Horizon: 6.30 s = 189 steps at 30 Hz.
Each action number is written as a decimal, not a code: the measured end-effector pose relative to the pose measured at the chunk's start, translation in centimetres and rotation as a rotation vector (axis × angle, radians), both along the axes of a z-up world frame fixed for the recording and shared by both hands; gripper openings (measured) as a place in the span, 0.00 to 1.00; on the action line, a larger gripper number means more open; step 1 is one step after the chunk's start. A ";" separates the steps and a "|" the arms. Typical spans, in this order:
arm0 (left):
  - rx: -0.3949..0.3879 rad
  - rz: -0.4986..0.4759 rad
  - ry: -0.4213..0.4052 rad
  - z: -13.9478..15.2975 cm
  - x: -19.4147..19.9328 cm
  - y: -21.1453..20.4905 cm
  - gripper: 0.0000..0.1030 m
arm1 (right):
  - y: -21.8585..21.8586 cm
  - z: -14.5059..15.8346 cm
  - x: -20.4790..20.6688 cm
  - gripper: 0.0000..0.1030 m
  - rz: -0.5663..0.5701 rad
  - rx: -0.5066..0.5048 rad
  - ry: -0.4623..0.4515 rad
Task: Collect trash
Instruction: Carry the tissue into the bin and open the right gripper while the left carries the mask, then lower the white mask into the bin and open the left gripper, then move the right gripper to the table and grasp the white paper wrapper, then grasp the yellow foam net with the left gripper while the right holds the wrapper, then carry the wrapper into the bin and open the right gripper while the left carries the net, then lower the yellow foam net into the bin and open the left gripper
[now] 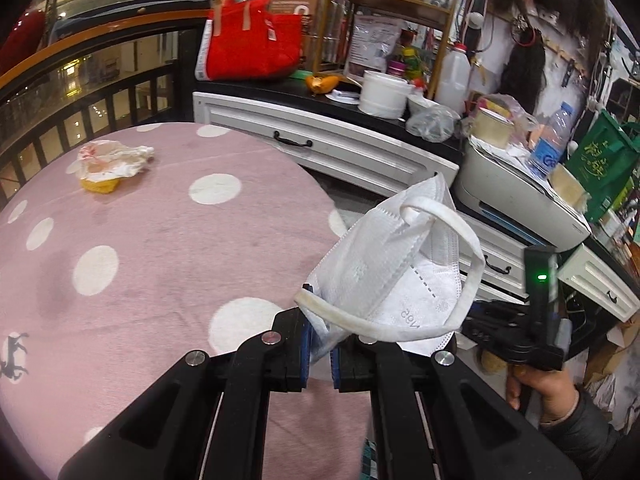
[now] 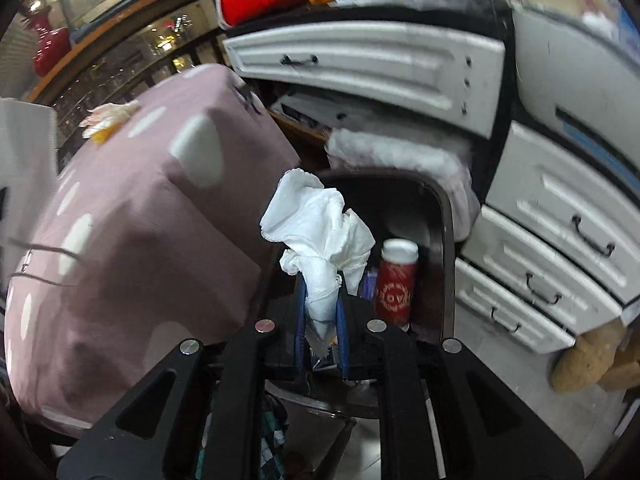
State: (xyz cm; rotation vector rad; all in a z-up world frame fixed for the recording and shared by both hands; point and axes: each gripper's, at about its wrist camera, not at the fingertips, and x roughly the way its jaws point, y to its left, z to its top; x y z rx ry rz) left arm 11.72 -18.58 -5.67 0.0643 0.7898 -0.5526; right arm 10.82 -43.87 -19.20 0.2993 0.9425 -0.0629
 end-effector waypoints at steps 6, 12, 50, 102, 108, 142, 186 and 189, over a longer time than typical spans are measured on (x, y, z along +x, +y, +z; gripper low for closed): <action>0.026 -0.051 0.029 -1.2 -0.6 -3.0 0.07 | -2.0 -4.4 0.0 0.62 -0.082 0.084 0.084; 0.070 -0.109 0.046 -2.7 -1.2 -6.2 0.07 | -3.6 -3.9 -2.1 0.68 -0.151 0.078 0.059; 0.287 -0.267 0.170 -11.9 -1.1 -17.6 0.90 | -9.6 4.3 -9.3 0.78 -0.360 -0.010 -0.125; 0.276 0.421 0.063 -2.8 21.9 22.1 0.94 | 31.8 11.6 28.4 0.07 0.718 -0.511 -0.346; 0.276 0.336 0.032 -3.2 25.1 18.8 0.94 | 27.7 13.8 26.7 0.05 0.597 -0.424 -0.374; 0.155 0.328 -0.041 0.8 20.0 14.5 0.23 | 14.5 15.7 12.1 0.06 0.316 -0.174 -0.392; 0.148 -0.263 0.012 -4.1 -2.6 -13.7 0.23 | -4.8 -2.5 -2.7 0.74 -0.207 -0.064 0.035; 0.207 -0.281 0.039 -6.8 -2.6 -15.9 0.23 | -6.7 -1.4 -4.8 0.76 -0.266 -0.080 0.013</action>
